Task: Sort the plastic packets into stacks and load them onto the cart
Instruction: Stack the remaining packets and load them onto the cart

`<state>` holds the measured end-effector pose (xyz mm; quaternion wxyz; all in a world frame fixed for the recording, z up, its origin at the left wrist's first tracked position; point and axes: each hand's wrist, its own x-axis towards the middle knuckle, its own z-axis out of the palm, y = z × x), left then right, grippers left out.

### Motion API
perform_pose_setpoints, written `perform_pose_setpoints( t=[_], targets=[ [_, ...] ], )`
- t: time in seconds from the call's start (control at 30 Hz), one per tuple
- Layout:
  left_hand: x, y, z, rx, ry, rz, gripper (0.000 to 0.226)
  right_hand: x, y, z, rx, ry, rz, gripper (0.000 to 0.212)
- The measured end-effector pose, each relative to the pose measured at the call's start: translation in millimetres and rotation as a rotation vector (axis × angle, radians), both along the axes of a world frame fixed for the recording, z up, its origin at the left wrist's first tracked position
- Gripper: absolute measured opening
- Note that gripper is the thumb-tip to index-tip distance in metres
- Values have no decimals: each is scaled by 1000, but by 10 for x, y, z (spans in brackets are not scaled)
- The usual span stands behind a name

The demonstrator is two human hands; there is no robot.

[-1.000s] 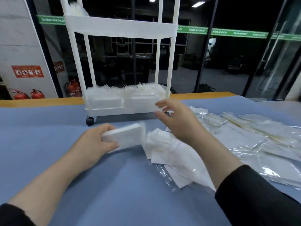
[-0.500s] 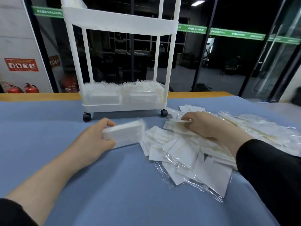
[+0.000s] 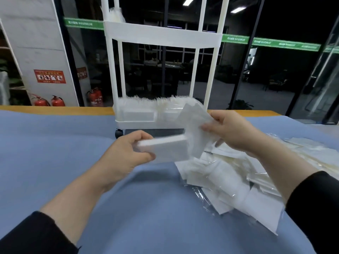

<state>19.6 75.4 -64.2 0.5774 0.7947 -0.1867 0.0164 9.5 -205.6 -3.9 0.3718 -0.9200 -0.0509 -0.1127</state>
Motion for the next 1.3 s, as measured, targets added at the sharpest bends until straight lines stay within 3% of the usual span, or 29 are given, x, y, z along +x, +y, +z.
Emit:
perform_pose_setpoints(
  t=[0.17,0.4,0.63,0.77,0.9,1.03,1.17,1.3],
  targets=[
    [47,10,-51,-8,46,-12,26,68,339,-223,470,-59,95,11],
    [97,-41,-157,-46,148,-43,21,103,539,-600,807,61,159,16],
    [102,-31,-132,52,117,9,43,24,504,-615,570,0,142,23],
    [101,-22,-157,89,138,-29,24,8,499,-577,442,-115,98,23],
    [119,-11,-164,85,98,-35,22,12,492,-563,371,-155,56,25],
    [173,33,-182,-14,39,84,31,27,461,-552,255,-118,16,27],
    [181,23,-196,-190,142,44,44,57,434,-607,132,-35,18,29],
    [139,6,-213,-82,201,-33,52,66,417,-636,32,55,46,27]
  ],
)
